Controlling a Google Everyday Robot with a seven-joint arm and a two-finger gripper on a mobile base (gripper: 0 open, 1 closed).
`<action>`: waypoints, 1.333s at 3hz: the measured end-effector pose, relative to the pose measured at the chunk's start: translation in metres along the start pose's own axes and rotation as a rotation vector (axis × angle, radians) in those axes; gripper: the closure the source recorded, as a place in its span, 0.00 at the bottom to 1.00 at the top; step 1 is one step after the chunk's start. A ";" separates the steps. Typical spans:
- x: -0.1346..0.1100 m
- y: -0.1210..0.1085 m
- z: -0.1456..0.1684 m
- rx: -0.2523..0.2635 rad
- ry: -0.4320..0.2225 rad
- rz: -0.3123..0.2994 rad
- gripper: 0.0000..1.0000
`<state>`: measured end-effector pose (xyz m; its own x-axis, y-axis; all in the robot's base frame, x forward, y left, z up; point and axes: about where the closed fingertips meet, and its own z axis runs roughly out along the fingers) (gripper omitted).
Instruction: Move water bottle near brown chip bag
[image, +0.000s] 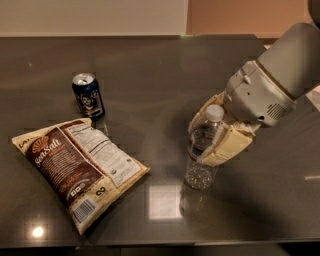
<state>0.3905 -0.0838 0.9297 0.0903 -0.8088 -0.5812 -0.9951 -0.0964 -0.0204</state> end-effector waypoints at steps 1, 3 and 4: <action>-0.003 -0.020 0.000 0.015 -0.003 0.015 1.00; -0.016 -0.044 0.008 0.014 -0.040 0.012 1.00; -0.029 -0.052 0.014 0.004 -0.058 -0.006 1.00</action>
Offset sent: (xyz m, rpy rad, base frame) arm 0.0518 0.0133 0.0017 0.0289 0.0092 -0.0401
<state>0.4387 -0.0473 0.9357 0.0938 -0.7731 -0.6273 -0.9948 -0.0986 -0.0272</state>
